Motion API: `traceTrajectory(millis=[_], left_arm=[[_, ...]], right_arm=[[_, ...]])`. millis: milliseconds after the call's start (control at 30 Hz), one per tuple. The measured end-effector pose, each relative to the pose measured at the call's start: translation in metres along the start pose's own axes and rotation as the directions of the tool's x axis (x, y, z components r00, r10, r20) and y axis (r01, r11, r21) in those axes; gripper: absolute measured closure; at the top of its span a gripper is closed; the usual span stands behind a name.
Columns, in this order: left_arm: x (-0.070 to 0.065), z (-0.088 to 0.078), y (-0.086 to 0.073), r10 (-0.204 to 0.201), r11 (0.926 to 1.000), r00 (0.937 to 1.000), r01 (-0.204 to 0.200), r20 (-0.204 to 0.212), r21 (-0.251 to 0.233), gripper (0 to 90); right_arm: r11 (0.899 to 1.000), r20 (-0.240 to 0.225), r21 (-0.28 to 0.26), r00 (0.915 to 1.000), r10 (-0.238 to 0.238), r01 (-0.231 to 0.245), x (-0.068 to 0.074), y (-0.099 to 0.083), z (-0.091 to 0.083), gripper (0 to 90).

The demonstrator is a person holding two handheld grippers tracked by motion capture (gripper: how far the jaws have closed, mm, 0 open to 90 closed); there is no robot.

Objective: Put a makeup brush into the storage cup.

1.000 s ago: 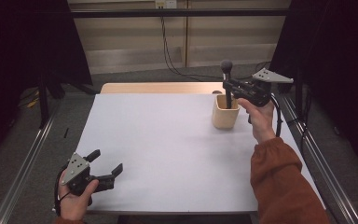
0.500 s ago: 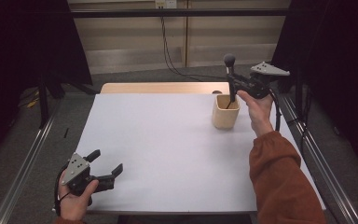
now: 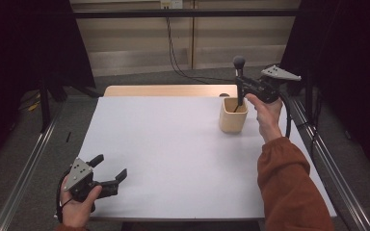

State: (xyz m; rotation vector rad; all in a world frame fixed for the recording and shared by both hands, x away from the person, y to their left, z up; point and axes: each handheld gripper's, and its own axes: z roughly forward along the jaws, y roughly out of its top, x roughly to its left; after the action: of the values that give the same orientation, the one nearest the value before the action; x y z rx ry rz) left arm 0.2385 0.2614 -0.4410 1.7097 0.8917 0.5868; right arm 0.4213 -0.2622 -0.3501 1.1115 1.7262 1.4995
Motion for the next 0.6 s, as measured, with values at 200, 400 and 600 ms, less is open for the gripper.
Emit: traceTrajectory(millis=[200, 400, 600], left_arm=[[0.001, 0.0, 0.0, 0.0, 1.0, 1.0, 0.0, -0.002, -0.001, 3.9], [0.0, 0.0, 0.0, -0.005, 1.0, 1.0, 0.005, -0.001, 0.002, 3.8], [0.0, 0.0, 0.0, -0.001, 1.0, 1.0, 0.001, -0.003, 0.002, 3.9]], right_arm=[[1.0, 0.0, 0.012, 1.0, 0.002, -0.002, -0.001, -0.008, 0.002, 72.4], [1.0, -0.007, 0.021, 0.9999, -0.009, 0.009, -0.003, -0.016, 0.001, 72.3], [1.0, -0.007, 0.028, 1.0, -0.004, 0.004, -0.005, -0.022, 0.0, 72.3]])
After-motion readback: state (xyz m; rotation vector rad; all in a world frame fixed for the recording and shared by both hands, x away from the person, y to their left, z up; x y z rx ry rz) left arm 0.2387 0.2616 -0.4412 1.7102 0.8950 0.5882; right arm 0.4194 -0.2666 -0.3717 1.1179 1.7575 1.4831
